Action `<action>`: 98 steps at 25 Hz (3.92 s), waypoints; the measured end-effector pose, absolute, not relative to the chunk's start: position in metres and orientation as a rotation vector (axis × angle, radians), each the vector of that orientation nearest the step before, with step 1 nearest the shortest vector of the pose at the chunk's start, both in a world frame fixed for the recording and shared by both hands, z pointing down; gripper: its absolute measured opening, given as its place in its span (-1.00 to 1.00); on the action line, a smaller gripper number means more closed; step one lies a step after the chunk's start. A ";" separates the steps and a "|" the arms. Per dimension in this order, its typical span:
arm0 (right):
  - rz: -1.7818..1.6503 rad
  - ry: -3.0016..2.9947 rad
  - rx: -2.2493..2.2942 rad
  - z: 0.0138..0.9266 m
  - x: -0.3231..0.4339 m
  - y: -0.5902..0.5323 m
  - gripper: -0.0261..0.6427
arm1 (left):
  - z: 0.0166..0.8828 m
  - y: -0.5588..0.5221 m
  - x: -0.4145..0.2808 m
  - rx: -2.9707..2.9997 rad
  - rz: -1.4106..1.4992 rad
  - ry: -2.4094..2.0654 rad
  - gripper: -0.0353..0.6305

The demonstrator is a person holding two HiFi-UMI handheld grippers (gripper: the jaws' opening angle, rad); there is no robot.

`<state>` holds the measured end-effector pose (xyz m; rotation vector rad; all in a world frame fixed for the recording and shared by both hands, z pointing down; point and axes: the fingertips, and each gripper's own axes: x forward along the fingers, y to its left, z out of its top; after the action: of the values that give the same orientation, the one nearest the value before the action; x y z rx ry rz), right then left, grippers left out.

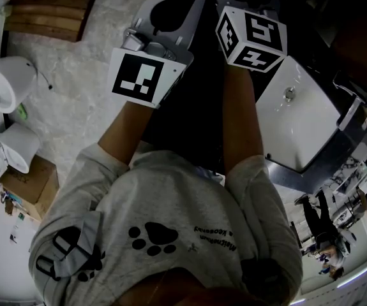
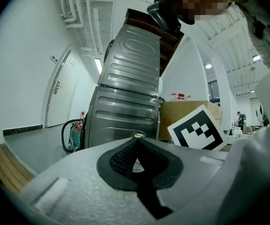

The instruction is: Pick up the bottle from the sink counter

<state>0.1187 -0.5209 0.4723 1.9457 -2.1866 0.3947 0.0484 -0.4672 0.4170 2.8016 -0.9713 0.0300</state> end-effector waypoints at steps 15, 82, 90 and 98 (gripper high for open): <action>0.442 -2.168 1.939 0.477 0.118 -0.532 0.08 | 0.419 -0.467 0.048 2.787 0.035 -0.974 -0.90; 0.133 -2.051 2.196 0.278 0.102 -0.225 0.07 | 0.281 -0.276 -0.018 2.956 -0.006 -0.920 -0.90; 0.140 -2.092 2.141 0.274 0.095 -0.200 0.07 | 0.266 -0.243 -0.005 2.962 -0.030 -0.929 -0.90; 0.126 -2.142 2.107 0.273 0.094 -0.179 0.07 | 0.273 -0.217 0.010 2.954 0.004 -0.919 -0.90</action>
<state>0.0944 -0.1792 0.2728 2.1074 -2.1419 0.1260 0.0103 -0.2172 0.2728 2.9545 -0.9187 0.0042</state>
